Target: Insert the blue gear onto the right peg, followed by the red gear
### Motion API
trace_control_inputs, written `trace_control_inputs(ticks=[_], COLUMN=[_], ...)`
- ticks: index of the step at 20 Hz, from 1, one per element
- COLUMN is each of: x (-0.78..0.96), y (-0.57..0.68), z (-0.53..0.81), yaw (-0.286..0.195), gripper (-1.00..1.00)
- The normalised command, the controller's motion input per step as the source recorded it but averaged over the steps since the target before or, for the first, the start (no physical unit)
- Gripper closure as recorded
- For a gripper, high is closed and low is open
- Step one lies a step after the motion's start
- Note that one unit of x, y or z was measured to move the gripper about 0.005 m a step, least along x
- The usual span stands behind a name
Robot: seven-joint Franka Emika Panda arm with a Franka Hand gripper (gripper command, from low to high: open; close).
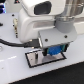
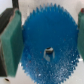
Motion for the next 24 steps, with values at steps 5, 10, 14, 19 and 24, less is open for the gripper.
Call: trace_control_inputs(ticks=[5, 10, 14, 19, 24], x=[0.04, 0.16, 0.16, 0.05, 0.02], y=[-0.17, -0.03, 0.09, 0.17, 0.21], z=[-0.32, -0.19, -0.22, 0.34, 0.55], yaw=[0.0, 0.0, 0.0, 0.0, 0.0], gripper=[1.0, 1.0, 1.0, -1.0, -1.0])
